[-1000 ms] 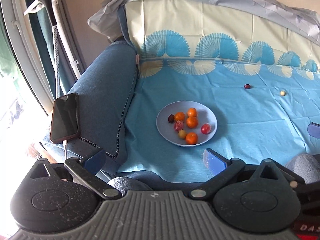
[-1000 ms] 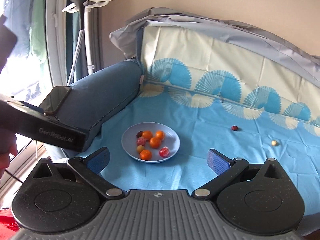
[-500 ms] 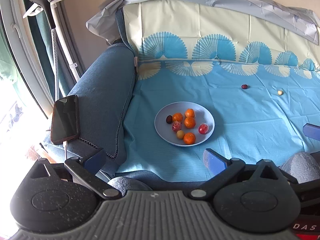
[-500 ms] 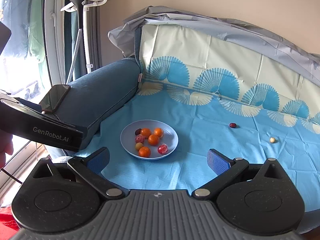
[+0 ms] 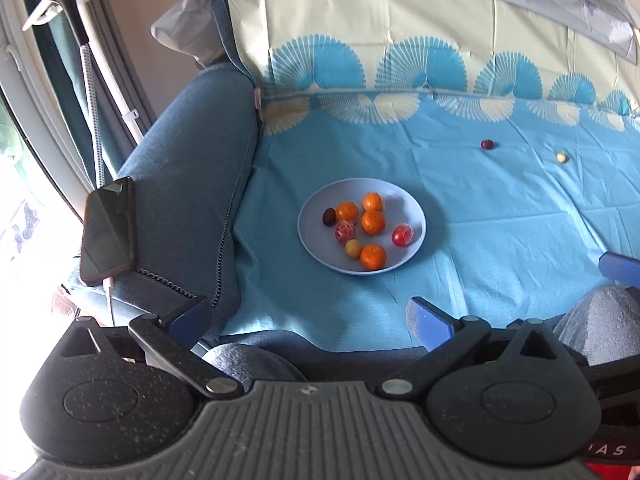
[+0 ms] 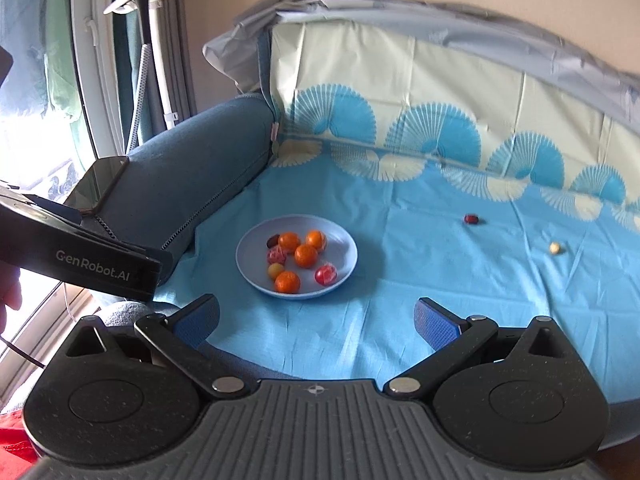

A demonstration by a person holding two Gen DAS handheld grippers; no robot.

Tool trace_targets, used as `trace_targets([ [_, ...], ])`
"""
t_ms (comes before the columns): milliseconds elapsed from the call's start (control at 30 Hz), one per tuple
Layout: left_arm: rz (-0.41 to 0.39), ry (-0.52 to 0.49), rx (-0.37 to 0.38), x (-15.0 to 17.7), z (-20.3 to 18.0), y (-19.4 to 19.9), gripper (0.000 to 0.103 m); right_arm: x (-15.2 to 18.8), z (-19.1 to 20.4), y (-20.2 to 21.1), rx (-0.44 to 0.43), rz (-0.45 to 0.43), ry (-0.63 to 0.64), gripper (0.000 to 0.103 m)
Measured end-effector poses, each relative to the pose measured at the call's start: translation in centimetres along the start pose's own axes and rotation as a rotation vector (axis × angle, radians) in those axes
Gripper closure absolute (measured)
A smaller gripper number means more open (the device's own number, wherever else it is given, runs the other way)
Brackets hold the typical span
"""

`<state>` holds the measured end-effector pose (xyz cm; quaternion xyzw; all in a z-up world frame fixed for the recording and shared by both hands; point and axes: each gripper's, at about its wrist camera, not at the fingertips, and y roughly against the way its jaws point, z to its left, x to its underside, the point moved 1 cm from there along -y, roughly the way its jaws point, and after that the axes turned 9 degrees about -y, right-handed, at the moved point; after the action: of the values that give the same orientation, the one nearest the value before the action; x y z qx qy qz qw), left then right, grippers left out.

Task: Organize fruits

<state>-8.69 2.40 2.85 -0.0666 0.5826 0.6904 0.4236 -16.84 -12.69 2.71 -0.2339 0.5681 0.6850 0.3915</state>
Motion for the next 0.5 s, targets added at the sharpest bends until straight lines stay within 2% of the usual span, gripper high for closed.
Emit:
trace_targets([
  [133, 0.044, -0.020, 0.007, -1.3, -1.1, -2.0, 0.000, 0.1, -1.6, -1.5, -0.009, 0.033, -0.043, 0.001],
  [233, 0.059, -0.048, 0.015, -3.1, -2.4, -3.8, 0.000, -0.4, -4.2, -2.4, 0.022, 0.027, -0.108, 0.001],
  [333, 0.056, -0.076, 0.035, -5.9, -4.2, -6.1, 0.000, -1.6, -7.7, -3.4, 0.092, -0.023, -0.163, 0.001],
  [500, 0.040, -0.076, 0.100, -11.9, -8.2, -11.6, 0.000, -4.3, -15.5, -7.1, 0.263, -0.114, -0.244, 0.001],
])
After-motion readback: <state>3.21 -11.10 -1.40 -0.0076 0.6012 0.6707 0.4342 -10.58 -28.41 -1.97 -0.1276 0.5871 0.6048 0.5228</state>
